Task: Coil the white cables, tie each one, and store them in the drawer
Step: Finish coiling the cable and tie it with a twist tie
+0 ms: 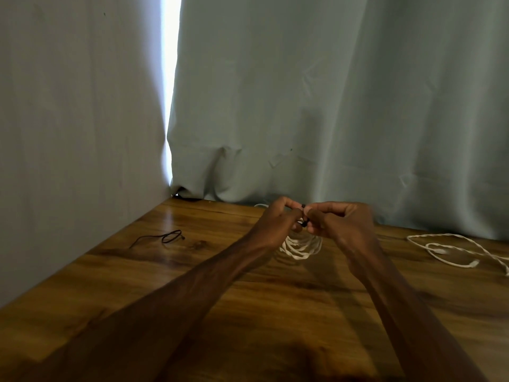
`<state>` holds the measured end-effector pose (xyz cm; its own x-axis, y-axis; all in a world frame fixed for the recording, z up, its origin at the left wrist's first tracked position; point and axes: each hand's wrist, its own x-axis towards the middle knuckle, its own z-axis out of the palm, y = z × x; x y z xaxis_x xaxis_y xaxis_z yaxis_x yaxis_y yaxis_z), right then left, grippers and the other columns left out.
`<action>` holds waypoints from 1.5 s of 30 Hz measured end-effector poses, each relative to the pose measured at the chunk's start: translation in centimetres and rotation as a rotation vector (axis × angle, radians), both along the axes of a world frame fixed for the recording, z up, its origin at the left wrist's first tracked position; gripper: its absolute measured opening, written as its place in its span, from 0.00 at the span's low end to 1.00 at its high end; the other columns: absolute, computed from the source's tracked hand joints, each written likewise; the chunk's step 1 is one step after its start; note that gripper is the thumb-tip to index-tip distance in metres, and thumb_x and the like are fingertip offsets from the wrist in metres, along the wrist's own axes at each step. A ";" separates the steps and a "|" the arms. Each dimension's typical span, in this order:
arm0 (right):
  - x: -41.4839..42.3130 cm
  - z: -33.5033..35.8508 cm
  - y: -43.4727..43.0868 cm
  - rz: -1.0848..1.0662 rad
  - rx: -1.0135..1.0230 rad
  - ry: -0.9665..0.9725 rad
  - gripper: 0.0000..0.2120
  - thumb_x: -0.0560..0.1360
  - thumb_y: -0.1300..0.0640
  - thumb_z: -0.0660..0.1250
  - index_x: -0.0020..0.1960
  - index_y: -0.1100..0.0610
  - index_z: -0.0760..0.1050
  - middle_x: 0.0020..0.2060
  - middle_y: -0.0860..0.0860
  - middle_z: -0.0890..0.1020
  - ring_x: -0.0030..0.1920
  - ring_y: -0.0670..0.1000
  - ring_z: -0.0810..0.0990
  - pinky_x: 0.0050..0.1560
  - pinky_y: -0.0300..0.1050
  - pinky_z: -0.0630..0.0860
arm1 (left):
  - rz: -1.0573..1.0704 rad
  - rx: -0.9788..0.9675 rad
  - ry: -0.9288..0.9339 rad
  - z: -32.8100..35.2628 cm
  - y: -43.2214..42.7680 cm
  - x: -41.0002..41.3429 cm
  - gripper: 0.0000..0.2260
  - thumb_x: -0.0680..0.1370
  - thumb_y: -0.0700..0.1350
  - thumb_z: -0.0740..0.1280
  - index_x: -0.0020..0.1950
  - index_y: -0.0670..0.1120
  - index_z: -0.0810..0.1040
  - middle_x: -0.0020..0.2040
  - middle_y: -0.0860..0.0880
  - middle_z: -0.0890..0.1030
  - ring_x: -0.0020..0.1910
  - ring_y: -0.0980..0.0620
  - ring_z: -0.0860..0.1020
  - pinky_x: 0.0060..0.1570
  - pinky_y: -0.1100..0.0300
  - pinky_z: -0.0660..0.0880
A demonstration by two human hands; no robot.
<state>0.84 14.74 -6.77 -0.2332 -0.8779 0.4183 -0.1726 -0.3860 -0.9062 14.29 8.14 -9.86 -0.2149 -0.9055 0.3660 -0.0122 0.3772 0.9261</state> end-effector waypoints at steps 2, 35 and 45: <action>0.0 0.0 0.0 -0.007 -0.007 -0.009 0.02 0.74 0.66 0.75 0.45 0.62 0.86 0.35 0.58 0.87 0.32 0.51 0.85 0.36 0.39 0.83 | -0.006 -0.017 -0.016 0.1 0.0 0.1 0.04 0.82 0.47 0.66 0.55 0.49 0.76 0.48 0.46 0.85 0.47 0.50 0.83 0.51 0.53 0.79; -0.3 -0.2 -0.2 0.015 0.060 -0.088 0.03 0.73 0.67 0.76 0.46 0.64 0.85 0.39 0.58 0.88 0.35 0.50 0.86 0.39 0.40 0.84 | 0.086 -0.182 -0.124 -0.1 1.2 0.1 0.06 0.84 0.50 0.64 0.57 0.49 0.73 0.50 0.45 0.83 0.48 0.49 0.83 0.44 0.51 0.81; -0.5 0.0 -0.3 0.009 0.099 -0.080 0.03 0.73 0.67 0.75 0.46 0.64 0.86 0.39 0.58 0.88 0.36 0.51 0.86 0.40 0.41 0.84 | 0.106 -0.207 -0.185 -0.2 1.1 0.1 0.06 0.84 0.50 0.63 0.58 0.49 0.73 0.51 0.45 0.82 0.49 0.48 0.83 0.48 0.48 0.80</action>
